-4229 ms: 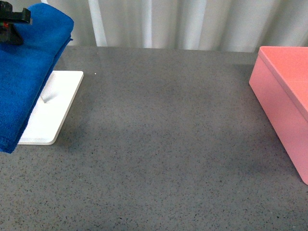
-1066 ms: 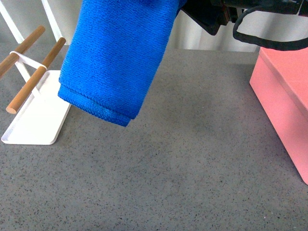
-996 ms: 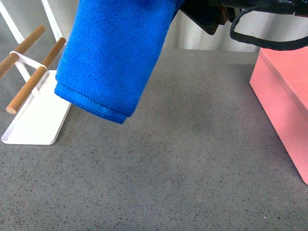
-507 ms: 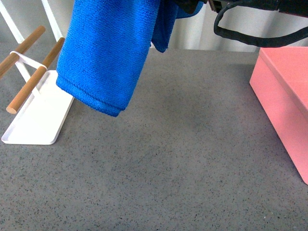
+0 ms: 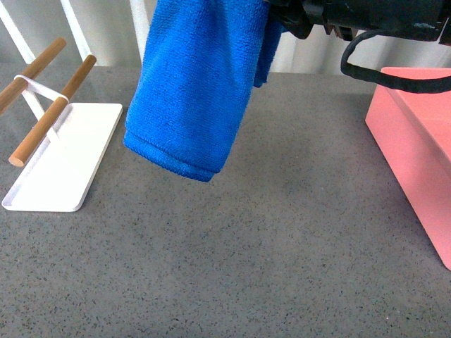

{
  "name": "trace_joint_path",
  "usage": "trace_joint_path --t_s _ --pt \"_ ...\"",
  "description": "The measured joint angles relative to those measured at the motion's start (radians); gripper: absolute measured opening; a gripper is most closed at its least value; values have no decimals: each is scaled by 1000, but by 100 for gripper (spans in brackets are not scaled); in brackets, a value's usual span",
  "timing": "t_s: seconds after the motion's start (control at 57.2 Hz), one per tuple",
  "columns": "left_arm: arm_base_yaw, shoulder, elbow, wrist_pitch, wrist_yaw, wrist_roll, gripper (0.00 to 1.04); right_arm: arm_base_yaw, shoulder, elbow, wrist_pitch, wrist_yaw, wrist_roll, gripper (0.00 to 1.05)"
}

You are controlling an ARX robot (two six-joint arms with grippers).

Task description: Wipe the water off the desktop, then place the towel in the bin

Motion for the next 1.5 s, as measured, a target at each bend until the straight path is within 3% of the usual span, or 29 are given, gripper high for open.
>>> trace_joint_path --t_s 0.052,0.21,0.28,0.489,0.629,0.734,0.821,1.188,1.415,1.503 --pt "0 0 0 0 -5 0 66 -5 -9 -6 -4 0 -4 6" --pt "-29 -26 -31 31 -390 59 91 -23 -40 -25 -18 5 -8 6" --pt "-28 -32 -37 44 -511 74 100 -33 -57 -35 -25 8 -12 6" --pt "0 -35 -46 24 -848 118 98 -76 -139 -73 -125 88 -72 6" --pt "10 -34 -49 32 -862 134 97 -105 -192 -100 -202 106 -137 6" --pt "25 -63 -189 329 -817 215 80 -114 -216 -112 -230 96 -170 6" --pt "44 -122 -324 472 -794 244 65 -120 -225 -114 -238 97 -182 6" --pt "132 -368 -708 605 -719 269 4 -113 -228 -113 -305 116 -228 6" --pt "176 -539 -877 607 -683 275 4 -104 -213 -106 -331 138 -248 6" --pt "227 -610 -925 584 -614 276 4 -95 -213 -100 -342 135 -255 6"
